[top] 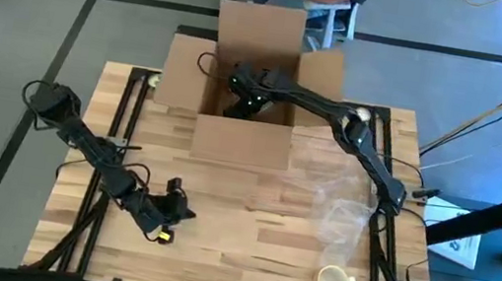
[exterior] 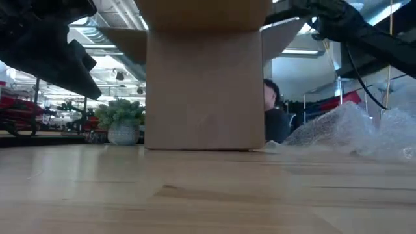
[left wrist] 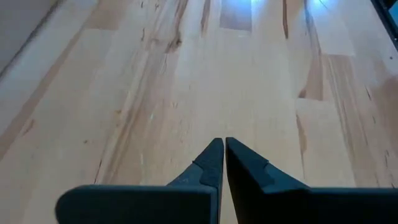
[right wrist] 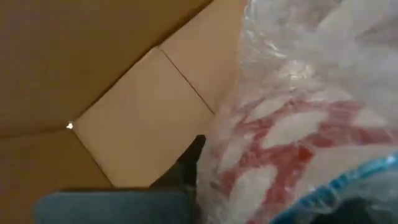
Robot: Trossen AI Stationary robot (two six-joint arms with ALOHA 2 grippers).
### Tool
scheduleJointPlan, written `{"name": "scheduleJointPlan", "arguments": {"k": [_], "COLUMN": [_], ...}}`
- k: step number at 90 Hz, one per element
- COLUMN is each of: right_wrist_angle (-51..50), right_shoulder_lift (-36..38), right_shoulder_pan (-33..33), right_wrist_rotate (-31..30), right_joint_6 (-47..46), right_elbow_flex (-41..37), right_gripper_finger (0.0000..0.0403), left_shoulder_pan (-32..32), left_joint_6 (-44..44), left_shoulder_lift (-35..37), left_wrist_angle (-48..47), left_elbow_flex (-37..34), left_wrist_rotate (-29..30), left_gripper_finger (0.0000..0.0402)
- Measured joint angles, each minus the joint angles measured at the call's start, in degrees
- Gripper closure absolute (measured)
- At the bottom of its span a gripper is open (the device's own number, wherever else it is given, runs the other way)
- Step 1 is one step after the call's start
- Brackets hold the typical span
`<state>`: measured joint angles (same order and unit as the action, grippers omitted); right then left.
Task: Wrap mug
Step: Put the wrapped red mug into the cardboard box, then prepare the bubble wrap
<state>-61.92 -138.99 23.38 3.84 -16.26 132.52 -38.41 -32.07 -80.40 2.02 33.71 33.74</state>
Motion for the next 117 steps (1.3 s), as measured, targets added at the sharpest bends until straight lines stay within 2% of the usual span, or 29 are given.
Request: {"name": "scheduleJointPlan", "arguments": {"k": [40, 58, 75, 88, 105, 117], "right_wrist_angle": [1.4, 2.4, 1.3, 1.3, 0.2, -1.0], "right_shoulder_lift": [-3.2, -2.6, 1.3, 5.4, 10.8, 14.5], "right_shoulder_pan": [-0.5, -0.1, -0.1, -0.5, -1.0, -1.8], "right_wrist_rotate": [1.4, 0.8, 1.3, 1.1, -3.7, -3.7], "right_joint_6": [-2.8, -3.9, -2.9, -2.2, -1.3, -0.6], "right_elbow_flex": [0.2, 0.0, -0.1, -0.1, -0.1, -0.1], "right_gripper_finger": [0.0292, 0.0228, 0.0175, 0.0163, 0.0162, 0.0162], "left_shoulder_pan": [0.0, 0.0, 0.0, 0.0, 0.0, 0.0], "left_joint_6": [0.1, 0.1, 0.1, 0.1, 0.1, 0.1], "left_shoulder_lift": [0.0, 0.0, 0.0, 0.0, 0.0, 0.0], "left_wrist_angle": [0.2, 0.2, 0.1, 0.1, 0.2, 0.1], "left_elbow_flex": [0.0, 0.0, 0.0, 0.0, 0.0, 0.0], "left_wrist_rotate": [0.0, 0.0, 0.0, 0.0, 0.0, 0.0], "left_gripper_finger": [0.0402, 0.0402, 0.0402, 0.0402, 0.0402, 0.0402]}}
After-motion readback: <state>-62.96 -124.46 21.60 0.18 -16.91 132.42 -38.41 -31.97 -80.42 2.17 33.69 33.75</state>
